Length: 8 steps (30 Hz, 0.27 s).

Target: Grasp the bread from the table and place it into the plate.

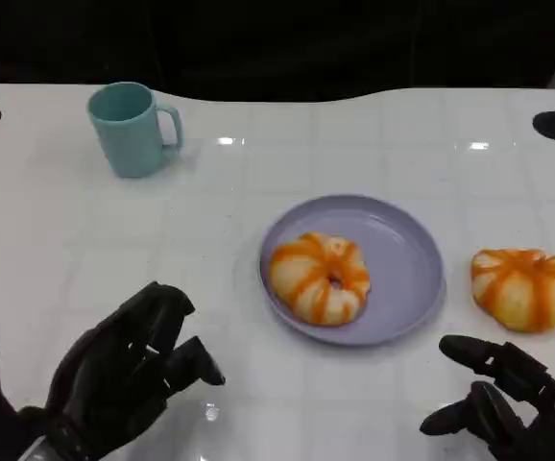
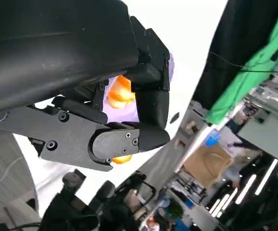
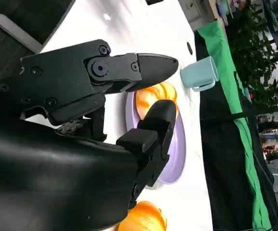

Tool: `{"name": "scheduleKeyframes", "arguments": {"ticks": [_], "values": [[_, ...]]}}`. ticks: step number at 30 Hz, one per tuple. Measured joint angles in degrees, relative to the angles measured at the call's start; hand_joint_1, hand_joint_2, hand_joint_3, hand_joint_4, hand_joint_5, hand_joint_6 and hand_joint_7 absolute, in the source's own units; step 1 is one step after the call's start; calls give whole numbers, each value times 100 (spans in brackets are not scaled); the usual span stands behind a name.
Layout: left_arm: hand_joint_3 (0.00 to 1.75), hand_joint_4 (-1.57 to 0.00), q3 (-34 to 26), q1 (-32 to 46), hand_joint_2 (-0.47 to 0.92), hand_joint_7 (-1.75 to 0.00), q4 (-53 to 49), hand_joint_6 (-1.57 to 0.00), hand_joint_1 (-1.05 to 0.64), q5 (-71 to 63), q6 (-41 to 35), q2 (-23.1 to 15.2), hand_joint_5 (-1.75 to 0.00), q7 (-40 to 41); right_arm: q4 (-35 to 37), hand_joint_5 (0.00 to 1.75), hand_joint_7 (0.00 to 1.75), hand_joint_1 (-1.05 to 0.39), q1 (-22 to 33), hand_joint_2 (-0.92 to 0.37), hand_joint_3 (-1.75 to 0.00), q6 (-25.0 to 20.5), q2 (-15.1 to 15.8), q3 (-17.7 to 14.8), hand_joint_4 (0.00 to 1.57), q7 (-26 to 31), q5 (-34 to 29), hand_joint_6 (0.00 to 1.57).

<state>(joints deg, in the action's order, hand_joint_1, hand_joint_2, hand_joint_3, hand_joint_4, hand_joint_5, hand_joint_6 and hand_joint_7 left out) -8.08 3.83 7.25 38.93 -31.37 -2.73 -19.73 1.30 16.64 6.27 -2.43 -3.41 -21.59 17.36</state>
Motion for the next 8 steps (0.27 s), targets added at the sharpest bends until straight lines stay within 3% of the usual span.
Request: {"name": "scheduleKeyframes", "arguments": {"ticks": [8], "values": [[47, -63, 103, -32, 92, -175, -138, -39, -51, -37, -12, -66, -175, -116, 49, 117, 59, -75, -25, -92, -30, 30, 16, -24, 70, -33, -4, 79]]}}
